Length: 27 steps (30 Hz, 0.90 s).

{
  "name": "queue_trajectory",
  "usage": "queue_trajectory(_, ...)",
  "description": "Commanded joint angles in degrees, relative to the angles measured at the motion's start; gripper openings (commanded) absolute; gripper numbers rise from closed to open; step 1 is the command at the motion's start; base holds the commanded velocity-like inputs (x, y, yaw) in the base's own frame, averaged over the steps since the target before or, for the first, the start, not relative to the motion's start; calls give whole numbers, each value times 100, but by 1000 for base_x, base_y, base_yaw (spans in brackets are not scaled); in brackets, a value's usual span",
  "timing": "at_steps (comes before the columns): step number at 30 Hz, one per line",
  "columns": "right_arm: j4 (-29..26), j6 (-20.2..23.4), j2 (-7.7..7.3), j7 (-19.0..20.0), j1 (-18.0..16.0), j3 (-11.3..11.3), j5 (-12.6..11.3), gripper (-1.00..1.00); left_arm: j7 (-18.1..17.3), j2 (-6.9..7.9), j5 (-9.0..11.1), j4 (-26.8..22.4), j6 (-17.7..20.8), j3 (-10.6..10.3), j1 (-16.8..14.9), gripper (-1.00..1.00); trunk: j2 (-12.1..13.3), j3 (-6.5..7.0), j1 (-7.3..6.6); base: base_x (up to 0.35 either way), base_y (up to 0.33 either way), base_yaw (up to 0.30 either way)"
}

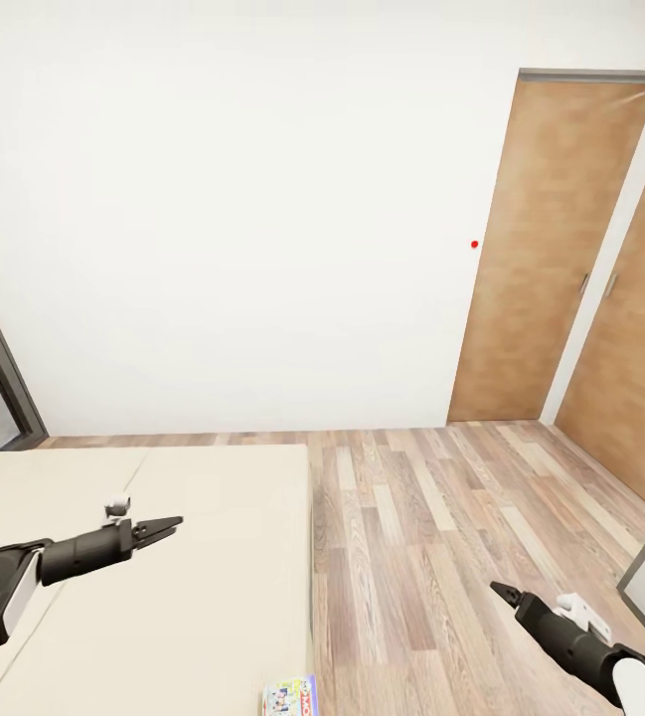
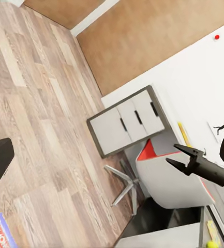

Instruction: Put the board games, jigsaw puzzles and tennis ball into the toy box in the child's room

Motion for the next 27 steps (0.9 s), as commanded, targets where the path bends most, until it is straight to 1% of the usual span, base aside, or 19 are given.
queue_trajectory(1, -2, 32, 2, 46, -7, -13, 36, 100, 60, 10, 8, -15, 80, 3, -5, 100, -14, -14, 4, 0, 0, 0)
queue_trajectory(12, 13, 32, -15, 48, -7, -9, 34, 100, 273, 30, -37, -31, 196, 12, -5, 100, -14, -14, 4, 0, 0, 0)
queue_trajectory(18, 22, 32, -19, 48, -7, -15, 39, 100, 571, 6, -116, -31, 259, 22, -8, 100, -14, -14, 4, 0, 0, 0)
queue_trajectory(21, 25, 29, -6, 44, -7, -14, 39, 100, 785, -6, -134, -32, 336, 26, -11, 100, -14, -14, 4, 0, 0, 0)
queue_trajectory(27, 27, 25, 6, 36, -7, -11, 36, 100, 1059, -12, -143, -32, 426, 27, -18, 100, -14, -14, 4, 0, 0, 0)
